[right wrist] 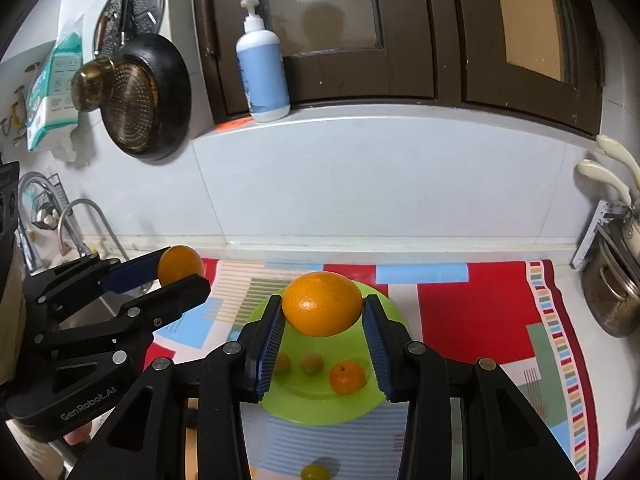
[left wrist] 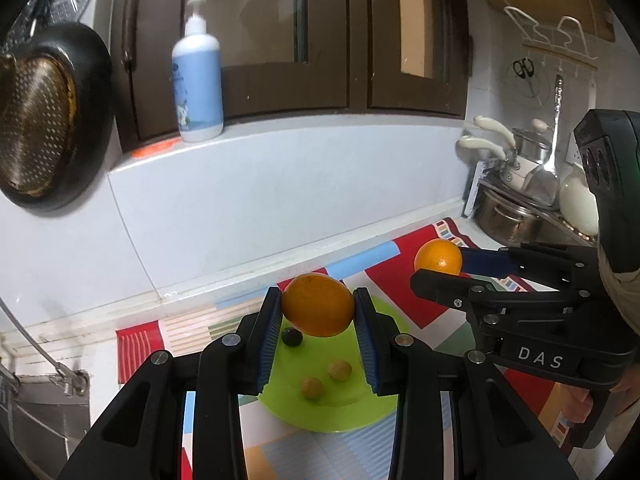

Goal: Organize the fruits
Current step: 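Carry the orange and the yellow-orange citrus over the green plate with both tools, then open both tools to release the two citrus fruits onto the plate, then lift both tools away from the plate toward the remaining fruits, then grasp the green-yellow round fruit with the left tool while the right tool grasps an orange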

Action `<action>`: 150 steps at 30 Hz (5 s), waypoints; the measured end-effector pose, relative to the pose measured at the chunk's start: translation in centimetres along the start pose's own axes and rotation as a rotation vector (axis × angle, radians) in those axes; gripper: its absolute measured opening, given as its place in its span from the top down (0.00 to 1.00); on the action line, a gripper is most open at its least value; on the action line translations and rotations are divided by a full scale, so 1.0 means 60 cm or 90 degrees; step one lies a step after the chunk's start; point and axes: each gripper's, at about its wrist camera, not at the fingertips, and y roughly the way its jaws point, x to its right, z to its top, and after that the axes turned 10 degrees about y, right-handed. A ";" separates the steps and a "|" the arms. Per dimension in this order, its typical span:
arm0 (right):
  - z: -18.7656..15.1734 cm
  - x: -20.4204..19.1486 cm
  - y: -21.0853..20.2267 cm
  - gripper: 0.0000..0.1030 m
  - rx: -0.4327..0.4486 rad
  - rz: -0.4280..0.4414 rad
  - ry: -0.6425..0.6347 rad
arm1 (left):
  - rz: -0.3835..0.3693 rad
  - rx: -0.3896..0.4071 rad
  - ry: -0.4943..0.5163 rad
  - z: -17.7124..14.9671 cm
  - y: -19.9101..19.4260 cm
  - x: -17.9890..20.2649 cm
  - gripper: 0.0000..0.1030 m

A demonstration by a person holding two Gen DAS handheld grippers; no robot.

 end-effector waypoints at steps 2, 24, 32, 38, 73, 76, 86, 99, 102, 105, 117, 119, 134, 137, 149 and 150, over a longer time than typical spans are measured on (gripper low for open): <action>0.005 0.004 0.016 0.60 -0.006 0.000 -0.001 | -0.003 -0.009 -0.005 0.001 0.019 -0.006 0.65; 0.001 0.076 0.197 0.60 -0.112 -0.019 0.027 | -0.051 -0.106 -0.012 -0.028 0.210 -0.036 0.66; -0.012 0.096 0.245 0.60 -0.146 -0.023 0.033 | -0.069 -0.144 -0.014 -0.045 0.270 -0.037 0.65; -0.018 0.105 0.270 0.60 -0.165 -0.022 0.038 | -0.075 -0.162 -0.013 -0.053 0.295 -0.037 0.65; -0.006 0.056 0.127 0.60 -0.066 -0.023 0.015 | 0.003 -0.069 -0.003 -0.017 0.120 -0.026 0.52; -0.010 0.047 0.090 0.60 -0.046 -0.021 0.018 | 0.009 -0.052 -0.007 -0.016 0.083 -0.022 0.51; -0.042 0.012 -0.022 0.47 0.020 -0.032 0.005 | 0.030 -0.002 -0.017 -0.027 -0.030 0.001 0.41; -0.107 -0.027 -0.131 0.35 0.070 -0.060 -0.003 | 0.063 0.016 -0.045 -0.084 -0.149 0.030 0.33; -0.124 -0.031 -0.149 0.34 0.076 -0.071 -0.004 | 0.075 0.017 -0.043 -0.098 -0.168 0.037 0.31; -0.138 -0.033 -0.163 0.30 0.080 -0.079 0.000 | 0.080 0.014 -0.045 -0.111 -0.183 0.042 0.27; -0.202 -0.027 -0.183 0.29 0.066 -0.127 0.021 | 0.091 -0.014 -0.058 -0.178 -0.204 0.062 0.25; -0.212 -0.024 -0.182 0.29 0.061 -0.131 0.025 | 0.094 -0.014 -0.053 -0.187 -0.205 0.068 0.25; -0.288 0.004 -0.167 0.29 0.016 -0.174 0.050 | 0.075 -0.065 -0.038 -0.248 -0.176 0.091 0.24; -0.299 0.010 -0.160 0.29 0.001 -0.177 0.052 | 0.072 -0.079 -0.036 -0.260 -0.168 0.096 0.24; -0.341 0.028 -0.130 0.29 -0.051 -0.181 0.063 | 0.057 -0.122 -0.029 -0.301 -0.130 0.115 0.24; -0.346 0.031 -0.126 0.29 -0.058 -0.181 0.065 | 0.055 -0.125 -0.028 -0.304 -0.127 0.117 0.24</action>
